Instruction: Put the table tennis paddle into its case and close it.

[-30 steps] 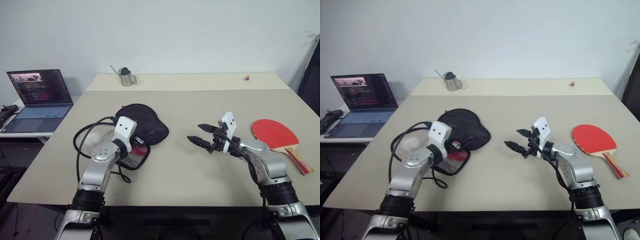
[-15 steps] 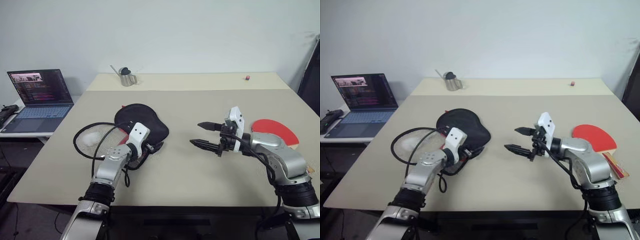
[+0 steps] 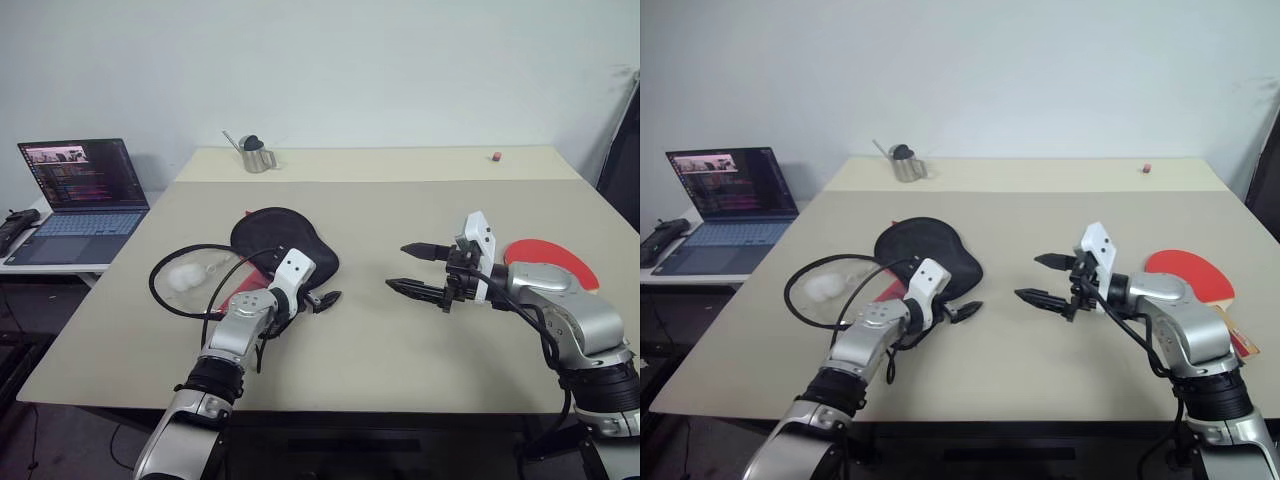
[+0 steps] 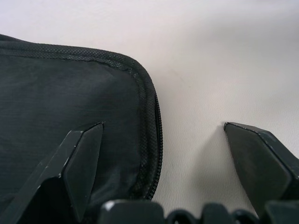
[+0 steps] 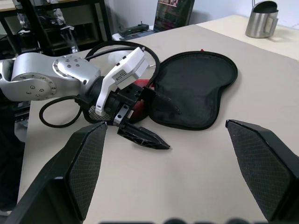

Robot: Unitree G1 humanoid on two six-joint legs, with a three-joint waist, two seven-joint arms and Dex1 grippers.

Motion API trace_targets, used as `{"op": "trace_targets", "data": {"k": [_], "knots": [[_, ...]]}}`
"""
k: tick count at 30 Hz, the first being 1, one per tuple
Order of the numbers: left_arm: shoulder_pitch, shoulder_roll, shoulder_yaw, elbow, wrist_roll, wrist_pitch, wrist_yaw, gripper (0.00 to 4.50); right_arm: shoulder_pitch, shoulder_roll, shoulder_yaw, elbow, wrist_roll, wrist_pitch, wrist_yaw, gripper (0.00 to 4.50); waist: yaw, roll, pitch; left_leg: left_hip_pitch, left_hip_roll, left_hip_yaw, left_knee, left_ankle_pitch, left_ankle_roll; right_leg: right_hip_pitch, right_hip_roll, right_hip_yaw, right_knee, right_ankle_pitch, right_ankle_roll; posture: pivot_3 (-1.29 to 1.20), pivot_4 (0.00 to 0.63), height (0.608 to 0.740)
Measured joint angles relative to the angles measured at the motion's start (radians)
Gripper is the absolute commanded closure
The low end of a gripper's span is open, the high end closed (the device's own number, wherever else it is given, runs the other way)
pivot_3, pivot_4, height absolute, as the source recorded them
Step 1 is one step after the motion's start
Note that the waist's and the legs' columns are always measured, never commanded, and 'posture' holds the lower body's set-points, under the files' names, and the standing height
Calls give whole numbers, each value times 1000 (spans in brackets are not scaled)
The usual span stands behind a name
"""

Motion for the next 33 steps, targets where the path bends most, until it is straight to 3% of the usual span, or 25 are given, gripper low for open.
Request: {"op": "trace_targets", "data": {"k": [2,5,16,26,33], "knots": [[0,-3,3,2,0,2,5,0,0,-2,-4,0,0,-1,-2,46,0,0,0,0,0,0,0,0,0,0,0,0,0,0,0,0,150,740],[0,-6,3,2,0,6,15,525,0,-2,-16,0,0,-1,-5,0,0,0,0,1,0,0,0,0,0,0,0,0,1,0,0,0,150,740],[-11,-5,12,16,1,26,61,4379,0,-2,-41,4,8,-2,-24,0,-3,0,0,2,0,1,0,0,0,0,0,1,3,0,0,0,150,740],[-20,11,7,49,15,-25,40,4448,7,-7,-71,1,15,-1,-45,0,-4,0,0,2,0,1,0,0,0,0,0,1,3,0,0,0,150,740],[10,87,-76,-18,18,-108,-214,4448,33,-31,-104,-33,28,7,-67,0,-2,0,0,0,0,2,-1,0,0,-1,0,2,-1,0,0,0,150,740]]}}
